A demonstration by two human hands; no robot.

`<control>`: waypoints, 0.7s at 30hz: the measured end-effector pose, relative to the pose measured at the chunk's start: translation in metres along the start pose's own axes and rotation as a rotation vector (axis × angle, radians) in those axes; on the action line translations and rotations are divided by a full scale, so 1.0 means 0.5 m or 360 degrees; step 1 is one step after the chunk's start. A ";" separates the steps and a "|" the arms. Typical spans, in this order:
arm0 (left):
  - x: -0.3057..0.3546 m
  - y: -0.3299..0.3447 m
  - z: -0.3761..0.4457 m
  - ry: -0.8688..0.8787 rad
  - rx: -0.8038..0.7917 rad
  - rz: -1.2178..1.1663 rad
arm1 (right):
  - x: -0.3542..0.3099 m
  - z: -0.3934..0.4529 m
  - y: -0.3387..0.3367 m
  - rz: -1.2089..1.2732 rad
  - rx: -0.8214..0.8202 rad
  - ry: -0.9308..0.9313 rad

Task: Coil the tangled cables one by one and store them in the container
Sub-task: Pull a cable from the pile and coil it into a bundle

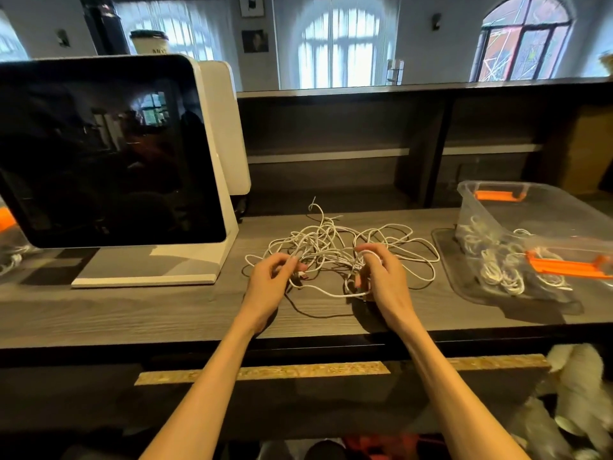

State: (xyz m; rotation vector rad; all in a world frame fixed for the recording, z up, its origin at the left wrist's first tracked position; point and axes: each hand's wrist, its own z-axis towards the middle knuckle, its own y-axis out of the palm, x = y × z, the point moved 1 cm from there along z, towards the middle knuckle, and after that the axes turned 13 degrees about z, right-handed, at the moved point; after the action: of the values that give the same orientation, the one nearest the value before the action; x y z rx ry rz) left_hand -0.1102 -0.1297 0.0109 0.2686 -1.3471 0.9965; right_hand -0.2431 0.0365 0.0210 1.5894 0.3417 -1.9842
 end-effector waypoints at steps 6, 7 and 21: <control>-0.013 0.000 0.003 0.0025 0.0010 -0.0022 | -0.008 0.002 0.001 0.0264 -0.0051 0.0056; -0.016 0.000 0.004 0.0009 0.0033 -0.0037 | -0.009 0.002 0.000 0.0296 -0.0034 0.0048; -0.008 -0.005 -0.002 -0.0156 0.0174 -0.0013 | 0.010 0.002 -0.020 -0.0269 0.0535 -0.0249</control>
State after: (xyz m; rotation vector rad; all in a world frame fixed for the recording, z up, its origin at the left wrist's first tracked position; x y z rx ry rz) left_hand -0.1071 -0.1324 0.0078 0.4098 -1.3808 1.0631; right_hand -0.2503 0.0428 0.0150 1.6323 0.0844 -2.3798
